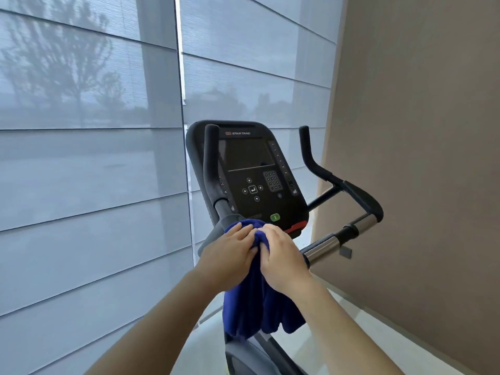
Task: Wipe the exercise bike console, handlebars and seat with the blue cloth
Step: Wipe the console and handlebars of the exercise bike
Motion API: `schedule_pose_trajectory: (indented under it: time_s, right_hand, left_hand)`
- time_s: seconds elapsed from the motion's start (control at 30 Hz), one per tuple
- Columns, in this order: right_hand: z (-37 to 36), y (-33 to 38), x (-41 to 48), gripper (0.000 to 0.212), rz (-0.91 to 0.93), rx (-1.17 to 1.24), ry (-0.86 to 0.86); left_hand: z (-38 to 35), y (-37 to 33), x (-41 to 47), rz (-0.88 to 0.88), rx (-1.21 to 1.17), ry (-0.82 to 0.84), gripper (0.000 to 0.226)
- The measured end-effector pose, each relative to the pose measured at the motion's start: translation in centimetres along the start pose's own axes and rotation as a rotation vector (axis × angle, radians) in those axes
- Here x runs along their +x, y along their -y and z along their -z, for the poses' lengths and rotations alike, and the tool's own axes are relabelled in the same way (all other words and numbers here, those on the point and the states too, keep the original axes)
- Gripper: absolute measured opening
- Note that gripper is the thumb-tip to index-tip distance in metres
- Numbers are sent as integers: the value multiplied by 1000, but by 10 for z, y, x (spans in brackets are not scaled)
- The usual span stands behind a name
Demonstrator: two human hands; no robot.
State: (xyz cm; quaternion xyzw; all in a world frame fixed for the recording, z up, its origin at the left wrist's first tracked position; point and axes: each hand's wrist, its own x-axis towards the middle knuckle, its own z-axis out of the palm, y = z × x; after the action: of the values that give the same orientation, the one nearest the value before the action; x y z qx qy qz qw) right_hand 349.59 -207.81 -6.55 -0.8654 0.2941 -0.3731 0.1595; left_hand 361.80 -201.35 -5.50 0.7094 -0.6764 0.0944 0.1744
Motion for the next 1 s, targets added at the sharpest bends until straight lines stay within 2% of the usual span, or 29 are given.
schedule_pose_trajectory:
  time_s: [0.13,0.23,0.4,0.6,0.8,0.87,0.93,1.0]
  right_hand:
    - [10,-6,-7,34,0,42,78]
    - [15,-9,-21,40,27,10,94]
    - [18,-7,-40,33,30,132,-19]
    - [9,-4,-46,24,-4,245,-138]
    - [5,8,-10,27,63,169,-281]
    - [3,10,6,25,33,161,-259]
    - [-5,10,16,20,-26,99,-145]
    - [-16,8,17,21,-46,-32,-108]
  left_hand:
    - [-5,-14,-3,67,-105,-24,44]
    - [-4,-19,-18,62,-220,-128,36]
    - [1,-26,-28,80,-238,-242,47]
    - [8,-26,-32,18,-212,-253,45]
    - [25,-9,-9,-30,-127,-419,39]
    - [25,-2,6,-13,-142,-463,38]
    - [17,2,18,25,-187,-418,38]
    - [1,8,24,-40,-182,-311,37]
